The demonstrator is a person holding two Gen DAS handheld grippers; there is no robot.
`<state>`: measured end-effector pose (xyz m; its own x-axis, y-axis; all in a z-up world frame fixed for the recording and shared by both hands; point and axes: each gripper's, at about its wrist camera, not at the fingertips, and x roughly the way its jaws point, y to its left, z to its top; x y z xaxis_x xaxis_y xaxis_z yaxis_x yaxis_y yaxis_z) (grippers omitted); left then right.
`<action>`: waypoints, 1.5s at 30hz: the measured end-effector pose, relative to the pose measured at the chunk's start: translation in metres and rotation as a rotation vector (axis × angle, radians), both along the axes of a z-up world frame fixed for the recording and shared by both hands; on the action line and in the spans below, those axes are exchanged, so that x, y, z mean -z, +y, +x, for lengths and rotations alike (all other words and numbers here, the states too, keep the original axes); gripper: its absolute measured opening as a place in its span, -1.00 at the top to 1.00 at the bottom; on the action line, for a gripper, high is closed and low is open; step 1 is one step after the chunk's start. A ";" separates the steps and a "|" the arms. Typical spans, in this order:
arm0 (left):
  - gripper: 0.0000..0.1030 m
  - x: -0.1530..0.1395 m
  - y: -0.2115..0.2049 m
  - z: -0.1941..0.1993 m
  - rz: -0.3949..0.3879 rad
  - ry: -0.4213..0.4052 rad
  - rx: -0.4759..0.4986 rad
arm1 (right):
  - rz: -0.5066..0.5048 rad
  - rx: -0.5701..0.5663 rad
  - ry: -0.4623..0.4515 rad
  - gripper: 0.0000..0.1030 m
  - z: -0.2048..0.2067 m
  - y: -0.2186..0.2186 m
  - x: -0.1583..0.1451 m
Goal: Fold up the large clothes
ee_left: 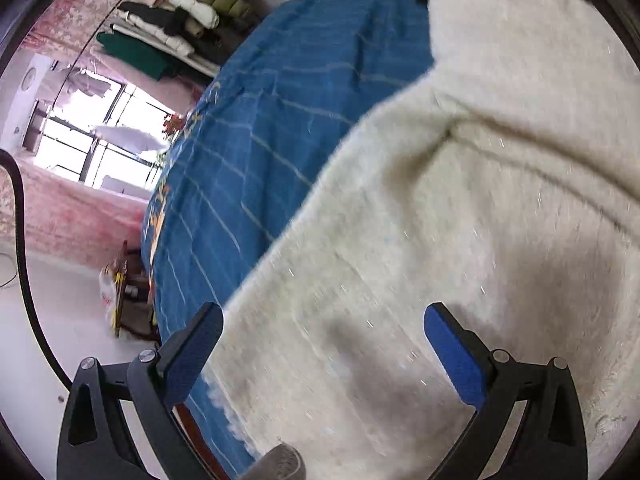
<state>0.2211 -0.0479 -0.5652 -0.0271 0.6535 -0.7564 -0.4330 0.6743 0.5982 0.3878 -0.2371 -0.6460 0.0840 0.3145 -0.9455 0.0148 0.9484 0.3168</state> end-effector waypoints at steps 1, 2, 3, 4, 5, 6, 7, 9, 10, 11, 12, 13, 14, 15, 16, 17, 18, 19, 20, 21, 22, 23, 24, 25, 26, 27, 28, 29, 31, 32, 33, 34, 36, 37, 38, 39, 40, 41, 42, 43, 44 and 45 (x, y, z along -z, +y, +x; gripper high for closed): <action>-1.00 0.003 -0.004 -0.001 0.010 0.013 -0.007 | 0.002 0.004 -0.022 0.27 -0.004 -0.008 -0.010; -1.00 0.004 -0.008 -0.001 0.025 0.024 -0.005 | 0.017 0.013 -0.039 0.18 -0.009 -0.018 -0.018; -1.00 0.003 -0.013 -0.001 0.038 0.031 -0.002 | 0.046 0.016 -0.040 0.17 -0.015 -0.027 -0.022; -1.00 -0.001 -0.022 -0.001 0.068 0.043 0.007 | 0.062 0.015 -0.034 0.16 -0.018 -0.032 -0.022; -1.00 -0.005 -0.030 -0.002 0.082 0.046 0.020 | 0.069 0.015 -0.021 0.16 -0.026 -0.044 -0.022; -1.00 -0.009 -0.038 -0.002 0.092 0.048 0.035 | 0.051 0.019 -0.006 0.16 -0.036 -0.056 -0.020; -1.00 -0.014 -0.057 -0.003 0.124 0.058 0.074 | 0.035 0.019 0.007 0.16 -0.042 -0.062 -0.018; -1.00 -0.023 -0.100 -0.009 0.185 0.081 0.167 | -0.025 0.020 0.055 0.14 -0.063 -0.081 -0.011; -1.00 -0.024 -0.114 -0.011 0.200 0.091 0.195 | -0.076 0.017 0.079 0.05 -0.079 -0.095 -0.007; -1.00 -0.025 -0.142 -0.018 0.214 0.114 0.243 | -0.121 0.010 0.096 -0.12 -0.090 -0.103 -0.006; -1.00 -0.026 -0.155 -0.022 0.214 0.128 0.264 | -0.164 0.007 0.112 -0.18 -0.101 -0.110 -0.002; -1.00 -0.024 -0.179 -0.030 0.210 0.152 0.296 | -0.190 0.006 0.122 -0.28 -0.109 -0.116 -0.001; -1.00 -0.022 -0.195 -0.035 0.204 0.172 0.316 | -0.235 0.002 0.142 -0.29 -0.123 -0.127 0.000; -1.00 -0.018 -0.220 -0.045 0.193 0.204 0.348 | -0.268 0.003 0.156 -0.29 -0.136 -0.137 -0.001; -1.00 -0.017 -0.236 -0.052 0.180 0.221 0.368 | -0.289 0.009 0.168 -0.29 -0.147 -0.147 -0.001; -1.00 -0.016 -0.251 -0.059 0.160 0.237 0.387 | -0.307 0.012 0.179 -0.29 -0.158 -0.156 -0.003; -1.00 -0.016 -0.273 -0.070 0.115 0.250 0.412 | -0.325 0.018 0.189 -0.29 -0.167 -0.165 -0.004; -1.00 -0.017 -0.285 -0.078 0.090 0.250 0.427 | -0.339 0.028 0.197 -0.29 -0.177 -0.175 -0.006; -1.00 -0.018 -0.303 -0.089 0.045 0.252 0.450 | -0.347 0.040 0.204 -0.29 -0.184 -0.184 -0.007; -1.00 -0.019 -0.317 -0.096 0.013 0.255 0.470 | -0.353 0.060 0.217 -0.29 -0.193 -0.196 -0.009; -1.00 -0.019 -0.332 -0.104 -0.006 0.258 0.495 | -0.357 0.073 0.225 -0.29 -0.197 -0.203 -0.010; -1.00 -0.017 -0.346 -0.109 -0.021 0.261 0.520 | -0.363 0.097 0.235 -0.29 -0.205 -0.215 -0.011; -1.00 -0.015 -0.358 -0.110 -0.028 0.264 0.533 | -0.371 0.116 0.242 -0.29 -0.210 -0.227 -0.013; -1.00 -0.008 -0.372 -0.114 -0.032 0.269 0.546 | -0.378 0.129 0.247 -0.29 -0.214 -0.236 -0.014; -1.00 0.003 -0.382 -0.117 -0.036 0.286 0.558 | -0.385 0.144 0.251 -0.29 -0.218 -0.245 -0.015; -1.00 0.012 -0.390 -0.116 -0.035 0.300 0.560 | -0.390 0.156 0.253 -0.29 -0.220 -0.252 -0.015; -1.00 0.029 -0.392 -0.115 -0.020 0.336 0.548 | -0.394 0.162 0.259 -0.29 -0.221 -0.258 -0.015; -1.00 0.038 -0.389 -0.111 -0.018 0.350 0.527 | -0.395 0.166 0.266 -0.29 -0.223 -0.265 -0.015; -1.00 0.050 -0.373 -0.101 0.001 0.353 0.479 | -0.386 0.167 0.271 -0.29 -0.223 -0.271 -0.015; -0.86 0.049 -0.370 -0.099 -0.002 0.339 0.457 | -0.383 0.156 0.267 -0.29 -0.223 -0.275 -0.016; -0.63 0.044 -0.352 -0.090 -0.005 0.294 0.412 | -0.382 0.148 0.263 -0.29 -0.220 -0.273 -0.016; 0.11 0.038 -0.341 -0.087 -0.021 0.266 0.379 | -0.375 0.135 0.255 -0.30 -0.216 -0.270 -0.016; 0.69 0.021 -0.310 -0.078 -0.174 0.183 0.288 | -0.326 0.099 0.243 -0.29 -0.202 -0.260 -0.012; 0.75 0.013 -0.299 -0.075 -0.204 0.157 0.267 | -0.303 0.090 0.238 -0.30 -0.197 -0.254 -0.012; 0.80 0.000 -0.285 -0.071 -0.221 0.115 0.256 | -0.248 0.072 0.223 -0.30 -0.187 -0.247 -0.011; 0.81 -0.012 -0.277 -0.069 -0.215 0.084 0.257 | -0.188 0.047 0.201 -0.32 -0.176 -0.237 -0.010; 0.83 -0.022 -0.269 -0.066 -0.216 0.058 0.259 | -0.149 0.032 0.186 -0.45 -0.169 -0.231 -0.010; 0.84 -0.036 -0.257 -0.063 -0.214 0.024 0.258 | -0.055 0.005 0.156 -0.60 -0.154 -0.218 -0.011; 0.84 -0.042 -0.252 -0.062 -0.212 0.009 0.258 | 0.013 -0.007 0.135 -0.63 -0.143 -0.209 -0.013; 0.85 -0.052 -0.242 -0.059 -0.211 -0.011 0.259 | 0.063 -0.011 0.122 -0.68 -0.135 -0.203 -0.013; 0.85 -0.062 -0.230 -0.056 -0.213 -0.028 0.261 | 0.175 -0.011 0.097 -0.74 -0.119 -0.192 -0.014; 0.85 -0.067 -0.224 -0.056 -0.219 -0.042 0.256 | 0.225 -0.003 0.087 -0.74 -0.113 -0.186 -0.014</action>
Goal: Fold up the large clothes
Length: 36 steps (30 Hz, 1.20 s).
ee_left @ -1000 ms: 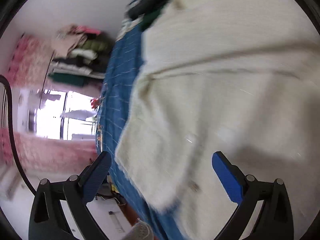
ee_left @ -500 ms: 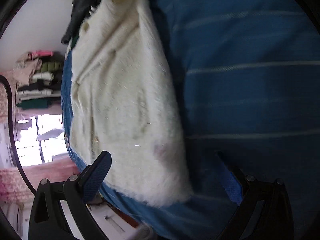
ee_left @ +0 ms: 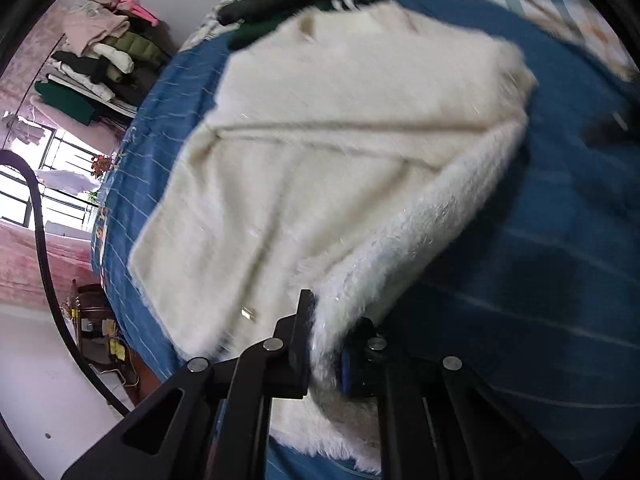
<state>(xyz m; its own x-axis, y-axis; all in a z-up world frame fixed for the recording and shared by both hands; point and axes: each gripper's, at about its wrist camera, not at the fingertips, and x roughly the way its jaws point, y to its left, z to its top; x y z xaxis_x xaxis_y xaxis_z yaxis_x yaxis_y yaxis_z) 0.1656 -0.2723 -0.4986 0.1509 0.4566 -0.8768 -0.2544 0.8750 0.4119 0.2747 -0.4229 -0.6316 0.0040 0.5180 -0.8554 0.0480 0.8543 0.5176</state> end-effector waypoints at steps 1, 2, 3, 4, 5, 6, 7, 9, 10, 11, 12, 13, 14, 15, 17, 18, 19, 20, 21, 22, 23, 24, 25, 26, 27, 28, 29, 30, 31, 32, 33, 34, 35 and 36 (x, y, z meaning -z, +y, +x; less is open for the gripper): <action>0.86 -0.002 0.005 0.001 -0.006 -0.007 -0.004 | 0.072 0.020 -0.011 -0.75 0.012 0.009 0.001; 0.86 -0.008 0.016 0.003 -0.008 -0.019 -0.004 | 0.143 0.038 -0.016 -0.76 0.025 0.018 0.004; 0.86 -0.010 0.024 0.002 -0.014 -0.026 -0.004 | 0.182 0.043 -0.018 -0.76 0.036 0.025 0.008; 0.86 -0.012 0.030 0.002 -0.025 -0.032 -0.008 | 0.208 0.043 -0.015 -0.76 0.047 0.036 0.014; 0.86 -0.014 0.038 0.002 -0.038 -0.038 -0.009 | 0.231 0.049 0.005 -0.76 0.054 0.047 0.022; 0.86 -0.014 0.040 0.001 -0.049 -0.042 -0.003 | 0.265 0.053 0.040 -0.76 0.062 0.055 0.029; 0.86 -0.014 0.046 0.000 -0.064 -0.046 -0.001 | 0.276 0.055 0.089 -0.76 0.070 0.063 0.038; 0.86 -0.014 0.049 -0.002 -0.079 -0.045 0.015 | 0.263 0.105 0.164 -0.60 0.078 0.078 0.049; 0.86 -0.015 0.053 -0.002 -0.094 -0.043 0.026 | 0.269 0.122 0.174 0.04 0.077 0.083 0.049; 0.86 -0.015 0.060 -0.004 -0.119 -0.044 0.028 | 0.249 0.142 0.191 0.20 0.077 0.087 0.049; 0.86 -0.019 0.065 -0.005 -0.135 -0.045 0.032 | 0.221 0.152 0.193 0.26 0.077 0.091 0.047; 0.85 -0.021 0.073 -0.006 -0.160 -0.043 0.040 | 0.193 0.158 0.174 0.38 0.074 0.093 0.038; 0.86 -0.024 0.081 -0.007 -0.182 -0.046 0.043 | 0.158 0.156 0.146 0.45 0.072 0.097 0.023; 0.86 -0.029 0.090 -0.008 -0.207 -0.052 0.042 | 0.127 0.143 0.119 0.47 0.070 0.102 0.006; 0.86 -0.043 0.117 -0.012 -0.273 -0.063 0.035 | 0.077 0.110 0.075 0.50 0.063 0.124 -0.022; 0.86 -0.046 0.126 -0.013 -0.292 -0.067 0.027 | 0.054 0.093 0.059 0.50 0.061 0.137 -0.038; 0.86 -0.053 0.143 -0.016 -0.318 -0.072 0.016 | 0.038 0.077 0.046 0.50 0.064 0.151 -0.057; 0.85 -0.057 0.155 -0.017 -0.335 -0.073 0.010 | 0.024 0.063 0.035 0.50 0.061 0.163 -0.069; 0.85 -0.063 0.178 -0.018 -0.362 -0.082 -0.013 | 0.001 0.041 0.026 0.50 0.063 0.186 -0.084; 0.85 -0.066 0.193 -0.019 -0.376 -0.088 -0.030 | -0.007 0.028 0.021 0.50 0.067 0.205 -0.092; 0.85 -0.068 0.208 -0.020 -0.383 -0.091 -0.042 | -0.020 0.002 0.012 0.50 0.071 0.231 -0.102; 0.85 -0.069 0.232 -0.021 -0.387 -0.098 -0.069 | -0.040 -0.034 0.002 0.50 0.075 0.260 -0.108; 0.85 -0.067 0.249 -0.021 -0.388 -0.101 -0.089 | -0.064 -0.067 -0.002 0.51 0.079 0.286 -0.110; 0.82 -0.062 0.271 -0.021 -0.386 -0.096 -0.113 | -0.078 -0.087 -0.002 0.51 0.086 0.313 -0.109; 0.78 -0.055 0.289 -0.020 -0.383 -0.099 -0.139 | -0.100 -0.114 0.004 0.51 0.090 0.339 -0.103; 0.73 -0.046 0.307 -0.020 -0.385 -0.103 -0.163 | -0.131 -0.143 0.013 0.51 0.098 0.371 -0.094; 0.73 -0.037 0.321 -0.020 -0.389 -0.100 -0.182 | -0.153 -0.157 0.020 0.51 0.103 0.393 -0.085; 0.73 -0.021 0.341 -0.019 -0.417 -0.087 -0.210 | -0.191 -0.182 0.024 0.50 0.109 0.421 -0.071; 0.72 -0.008 0.353 -0.019 -0.449 -0.081 -0.230 | -0.223 -0.210 0.028 0.42 0.110 0.436 -0.063; 0.71 0.002 0.365 -0.019 -0.467 -0.072 -0.255 | -0.255 -0.253 0.049 0.27 0.112 0.460 -0.047; 0.68 0.014 0.376 -0.021 -0.489 -0.066 -0.281 | -0.262 -0.277 0.068 0.21 0.112 0.473 -0.036; 0.61 0.025 0.388 -0.024 -0.531 -0.071 -0.314 | -0.260 -0.291 0.074 0.05 0.115 0.484 -0.030; 0.48 0.030 0.395 -0.028 -0.559 -0.079 -0.341 | -0.246 -0.304 0.076 -0.18 0.117 0.492 -0.027; 0.40 0.033 0.401 -0.033 -0.584 -0.086 -0.367 | -0.212 -0.303 0.074 -0.28 0.120 0.497 -0.029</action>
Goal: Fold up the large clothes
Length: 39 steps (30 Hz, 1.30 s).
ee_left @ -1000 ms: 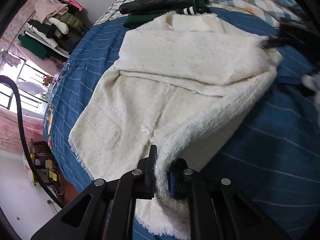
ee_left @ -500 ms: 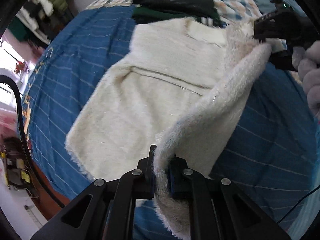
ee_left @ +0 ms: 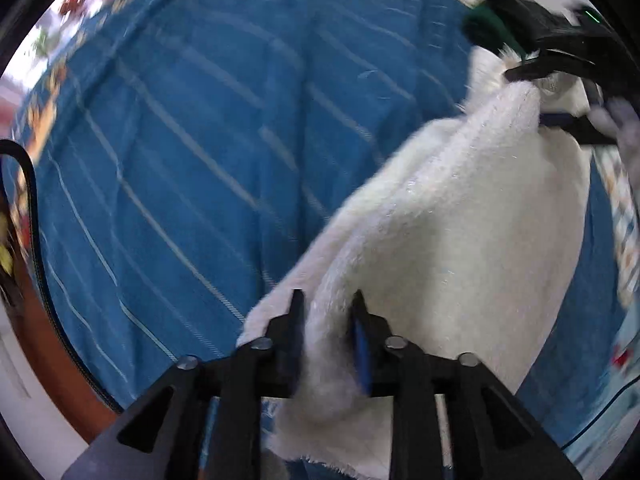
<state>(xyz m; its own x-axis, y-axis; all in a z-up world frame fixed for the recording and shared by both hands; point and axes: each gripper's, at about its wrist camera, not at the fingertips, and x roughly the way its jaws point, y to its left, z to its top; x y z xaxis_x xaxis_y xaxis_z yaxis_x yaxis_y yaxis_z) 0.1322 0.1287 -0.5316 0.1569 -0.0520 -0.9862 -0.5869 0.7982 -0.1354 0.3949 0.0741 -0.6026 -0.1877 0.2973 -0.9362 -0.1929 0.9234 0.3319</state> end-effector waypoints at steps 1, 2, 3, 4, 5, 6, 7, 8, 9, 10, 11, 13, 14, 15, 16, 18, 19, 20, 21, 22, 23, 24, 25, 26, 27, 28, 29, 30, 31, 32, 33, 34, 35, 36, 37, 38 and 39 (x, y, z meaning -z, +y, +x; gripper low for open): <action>0.17 0.001 0.002 -0.003 -0.007 0.000 -0.012 | 0.106 0.012 0.006 -0.38 0.001 -0.009 -0.009; -0.21 0.001 0.003 -0.008 0.004 0.011 -0.028 | 0.185 0.024 0.011 -0.39 0.003 -0.016 -0.015; -0.40 0.002 0.004 -0.011 0.007 0.021 -0.036 | 0.290 0.049 0.023 -0.39 0.004 -0.035 -0.026; -0.56 0.005 0.004 -0.017 -0.005 0.026 -0.051 | 0.328 0.069 0.024 -0.39 0.005 -0.048 -0.032; -0.57 0.009 0.004 -0.022 -0.005 0.041 -0.068 | 0.356 0.113 0.001 -0.39 0.007 -0.077 -0.043; -0.57 0.016 0.002 -0.025 0.006 0.072 -0.078 | 0.353 0.147 -0.027 -0.39 0.009 -0.098 -0.050; -0.57 0.022 0.002 -0.027 0.006 0.090 -0.082 | 0.308 0.208 -0.071 -0.39 0.014 -0.137 -0.055; -0.58 0.028 0.002 -0.028 0.008 0.104 -0.087 | 0.264 0.249 -0.095 -0.39 0.017 -0.166 -0.053; -0.60 0.033 0.002 -0.028 0.020 0.117 -0.095 | 0.239 0.273 -0.104 -0.39 0.020 -0.184 -0.049; -0.64 0.037 0.001 -0.027 0.032 0.123 -0.102 | 0.211 0.310 -0.101 -0.39 0.025 -0.210 -0.038; -0.66 0.039 0.001 -0.025 0.037 0.123 -0.103 | 0.195 0.362 -0.076 -0.39 0.031 -0.238 -0.019; -0.66 0.041 -0.001 -0.020 0.061 0.128 -0.098 | 0.214 0.422 -0.028 -0.39 0.041 -0.270 0.016; -0.66 0.041 -0.004 -0.015 0.074 0.130 -0.092 | 0.246 0.431 0.011 -0.39 0.048 -0.281 0.042; -0.66 0.041 -0.006 -0.011 0.087 0.135 -0.083 | 0.303 0.424 0.038 -0.39 0.053 -0.283 0.059; -0.66 0.041 -0.009 -0.007 0.105 0.144 -0.073 | 0.383 0.409 0.072 -0.39 0.057 -0.280 0.077; -0.66 0.041 -0.012 0.000 0.123 0.155 -0.062 | 0.503 0.407 0.077 -0.36 0.062 -0.273 0.093; -0.66 0.041 -0.015 0.003 0.132 0.156 -0.057 | 0.532 0.399 0.063 -0.05 0.063 -0.271 0.094; -0.66 0.040 -0.017 0.006 0.146 0.160 -0.049 | 0.552 0.383 0.049 0.34 0.063 -0.265 0.095; -0.66 0.039 -0.019 0.009 0.155 0.162 -0.042 | 0.553 0.384 0.051 0.41 0.062 -0.263 0.096; -0.66 0.038 -0.021 0.012 0.175 0.166 -0.028 | 0.551 0.395 0.042 0.57 0.059 -0.265 0.095; -0.66 0.036 -0.023 0.016 0.189 0.169 -0.018 | 0.545 0.428 0.030 0.68 0.055 -0.271 0.091; -0.66 0.033 -0.025 0.019 0.201 0.170 -0.009 | 0.551 0.473 0.032 0.72 0.049 -0.278 0.088; -0.66 0.030 -0.026 0.024 0.212 0.170 0.002 | 0.568 0.528 0.034 0.79 0.041 -0.288 0.084; -0.66 0.025 -0.028 0.027 0.224 0.172 0.010 | 0.581 0.586 0.027 0.85 0.029 -0.304 0.074; -0.66 0.021 -0.027 0.026 0.230 0.169 0.015 | 0.590 0.643 0.015 0.86 0.016 -0.322 0.063; -0.66 0.014 -0.028 0.027 0.239 0.161 0.025 | 0.597 0.673 0.014 0.87 0.005 -0.331 0.057; -0.66 0.007 -0.029 0.027 0.249 0.159 0.033 | 0.608 0.731 0.012 0.87 -0.015 -0.353 0.043; -0.66 0.001 -0.032 0.025 0.251 0.156 0.038 | 0.601 0.766 0.008 0.87 -0.032 -0.367 0.035; -0.66 -0.004 -0.032 0.025 0.248 0.151 0.042 | 0.598 0.800 0.005 0.87 -0.049 -0.384 0.026; -0.66 -0.009 -0.032 0.026 0.245 0.147 0.046 | 0.593 0.843 0.008 0.87 -0.069 -0.403 0.018; -0.66 -0.014 -0.033 0.025 0.244 0.144 0.051 | 0.586 0.886 0.015 0.88 -0.088 -0.420 0.012; -0.66 -0.021 -0.032 0.023 0.241 0.139 0.057 | 0.567 0.924 0.015 0.88 -0.109 -0.438 0.005; -0.66 -0.026 -0.032 0.022 0.239 0.133 0.063 | 0.543 0.953 0.016 0.88 -0.129 -0.448 -0.002; -0.66 -0.029 -0.035 0.021 0.242 0.129 0.069 | 0.502 0.989 0.021 0.88 -0.156 -0.465 -0.010; -0.66 -0.030 -0.037 0.019 0.247 0.126 0.076 | 0.471 1.010 0.026 0.88 -0.174 -0.473 -0.013; -0.66 -0.030 -0.034 0.017 0.248 0.122 0.082 | 0.396 1.043 0.037 0.87 -0.202 -0.495 -0.017; -0.66 -0.031 -0.034 0.017 0.247 0.116 0.087 | 0.338 1.056 0.054 0.86 -0.223 -0.502 -0.015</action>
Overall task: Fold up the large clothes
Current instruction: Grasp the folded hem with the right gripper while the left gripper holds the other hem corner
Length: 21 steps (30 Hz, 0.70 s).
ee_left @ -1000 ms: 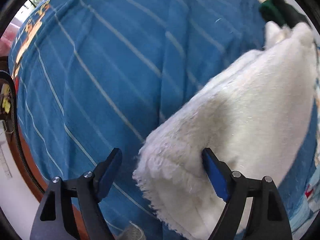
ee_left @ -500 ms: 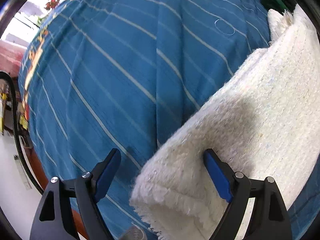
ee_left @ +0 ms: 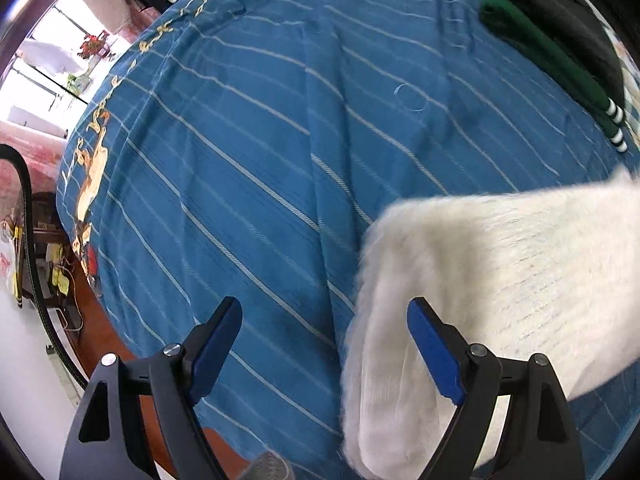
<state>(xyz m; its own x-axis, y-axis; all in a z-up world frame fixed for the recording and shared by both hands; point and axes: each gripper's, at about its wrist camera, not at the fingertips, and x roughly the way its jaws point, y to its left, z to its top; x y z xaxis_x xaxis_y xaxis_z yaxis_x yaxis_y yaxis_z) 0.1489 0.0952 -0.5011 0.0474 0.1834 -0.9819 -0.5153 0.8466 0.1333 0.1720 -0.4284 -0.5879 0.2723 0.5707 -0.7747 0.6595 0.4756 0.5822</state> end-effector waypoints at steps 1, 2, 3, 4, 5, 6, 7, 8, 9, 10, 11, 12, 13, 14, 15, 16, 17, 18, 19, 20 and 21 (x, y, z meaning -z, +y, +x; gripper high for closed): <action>-0.66 -0.002 0.001 -0.001 -0.001 -0.004 0.002 | -0.036 -0.019 0.049 0.77 -0.015 -0.008 0.005; -0.66 -0.002 -0.003 0.000 -0.001 -0.008 0.004 | -0.086 -0.046 0.108 0.71 -0.025 -0.019 0.010; -0.66 -0.002 -0.007 0.001 -0.001 -0.011 0.005 | -0.139 -0.077 0.162 0.71 -0.034 -0.028 0.014; -0.66 -0.001 -0.010 0.003 -0.004 -0.013 0.005 | -0.173 -0.113 0.197 0.71 -0.041 -0.033 0.016; -0.66 0.001 -0.006 0.003 -0.010 -0.014 0.005 | -0.183 -0.133 0.204 0.68 -0.044 -0.041 0.013; -0.66 0.002 -0.011 0.004 -0.024 -0.019 0.003 | -0.191 -0.148 0.195 0.62 -0.046 -0.044 0.007; -0.65 0.004 -0.015 0.006 -0.039 -0.027 -0.004 | -0.219 -0.174 0.182 0.42 -0.047 -0.045 -0.003; -0.65 0.005 -0.021 0.009 -0.047 -0.035 -0.007 | -0.251 -0.197 0.166 0.33 -0.046 -0.045 -0.013; -0.65 0.007 -0.025 0.012 -0.057 -0.040 -0.008 | -0.285 -0.221 0.128 0.33 -0.044 -0.042 -0.028; -0.65 0.007 -0.029 0.015 -0.065 -0.044 -0.009 | -0.287 -0.234 0.099 0.33 -0.025 -0.044 -0.042; -0.65 0.009 -0.031 0.019 -0.073 -0.052 -0.011 | -0.246 -0.282 0.037 0.33 -0.013 -0.033 -0.049; -0.65 0.010 -0.034 0.021 -0.075 -0.059 -0.012 | -0.202 -0.327 0.005 0.33 0.002 -0.021 -0.048; -0.65 0.011 -0.036 0.023 -0.075 -0.063 -0.014 | -0.166 -0.382 -0.015 0.33 0.016 -0.005 -0.045; -0.65 0.011 -0.039 0.025 -0.076 -0.066 -0.014 | -0.146 -0.443 -0.030 0.33 0.034 0.005 -0.035; -0.65 0.011 -0.041 0.026 -0.078 -0.071 -0.014 | -0.137 -0.500 -0.057 0.33 0.046 0.028 -0.028; -0.65 0.010 -0.042 0.028 -0.078 -0.076 -0.014 | -0.144 -0.541 -0.065 0.34 0.056 0.042 -0.016; -0.65 0.009 -0.044 0.029 -0.075 -0.080 -0.013 | -0.176 -0.555 -0.059 0.34 0.070 0.062 -0.008; -0.65 0.008 -0.045 0.030 -0.074 -0.083 -0.010 | -0.207 -0.580 -0.063 0.34 0.085 0.080 0.005; -0.65 0.007 -0.045 0.031 -0.068 -0.086 -0.004 | -0.261 -0.630 -0.054 0.35 0.094 0.090 0.018; -0.65 0.008 -0.046 0.031 -0.063 -0.086 -0.001 | -0.304 -0.661 -0.037 0.34 0.106 0.099 0.032; -0.65 0.008 -0.047 0.031 -0.059 -0.083 0.005 | -0.319 -0.672 -0.018 0.33 0.118 0.104 0.044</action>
<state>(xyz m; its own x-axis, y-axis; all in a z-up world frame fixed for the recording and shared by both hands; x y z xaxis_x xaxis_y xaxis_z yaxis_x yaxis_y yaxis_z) 0.1798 0.0485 -0.5087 0.1302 0.1247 -0.9836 -0.5184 0.8542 0.0397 0.2895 -0.3244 -0.6321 -0.0416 0.3673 -0.9292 0.1587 0.9206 0.3568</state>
